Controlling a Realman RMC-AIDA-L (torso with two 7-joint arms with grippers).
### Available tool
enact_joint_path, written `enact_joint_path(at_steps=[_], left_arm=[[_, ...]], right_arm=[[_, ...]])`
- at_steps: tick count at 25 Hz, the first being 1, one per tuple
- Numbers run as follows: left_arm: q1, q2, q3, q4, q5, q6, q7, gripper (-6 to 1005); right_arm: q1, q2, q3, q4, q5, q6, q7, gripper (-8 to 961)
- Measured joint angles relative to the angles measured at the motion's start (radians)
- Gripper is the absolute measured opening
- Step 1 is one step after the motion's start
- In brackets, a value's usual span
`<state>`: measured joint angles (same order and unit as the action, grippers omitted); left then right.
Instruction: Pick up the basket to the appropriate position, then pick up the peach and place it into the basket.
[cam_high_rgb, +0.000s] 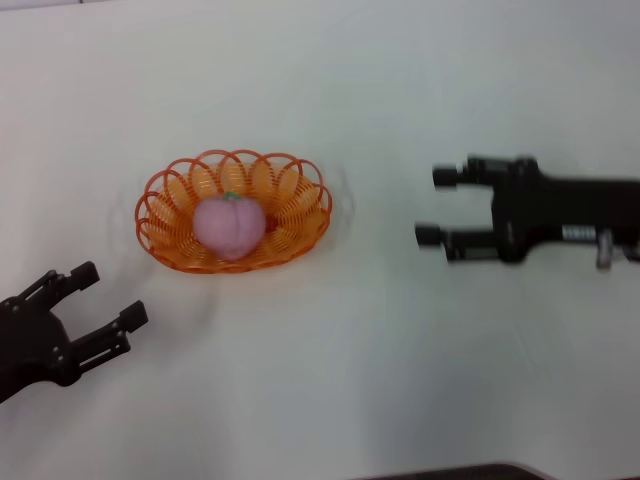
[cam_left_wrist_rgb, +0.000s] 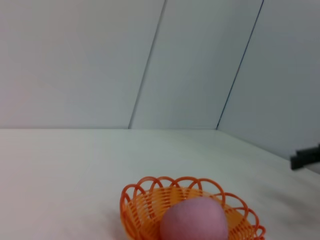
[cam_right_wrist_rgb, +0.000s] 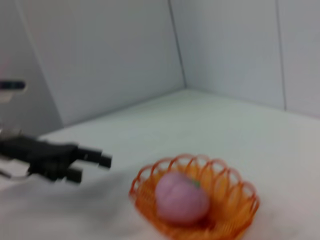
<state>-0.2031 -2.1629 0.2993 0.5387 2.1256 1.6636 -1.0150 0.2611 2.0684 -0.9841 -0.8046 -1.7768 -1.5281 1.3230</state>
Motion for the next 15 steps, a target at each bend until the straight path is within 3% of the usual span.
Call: enact_joint_path(at_steps=[5,15], left_arm=[[0.013,0.000,-0.004,0.003,0.001,-0.008,0.004,884],[0.014,-0.002,-0.006,0.001,-0.007,-0.013,0.006,884]], right_arm=[[-0.031,0.004,0.023,0.041,-0.088,0.000,-0.070,838],[-0.018,0.007,0.094,0.116,-0.119,0.008,-0.145,838]])
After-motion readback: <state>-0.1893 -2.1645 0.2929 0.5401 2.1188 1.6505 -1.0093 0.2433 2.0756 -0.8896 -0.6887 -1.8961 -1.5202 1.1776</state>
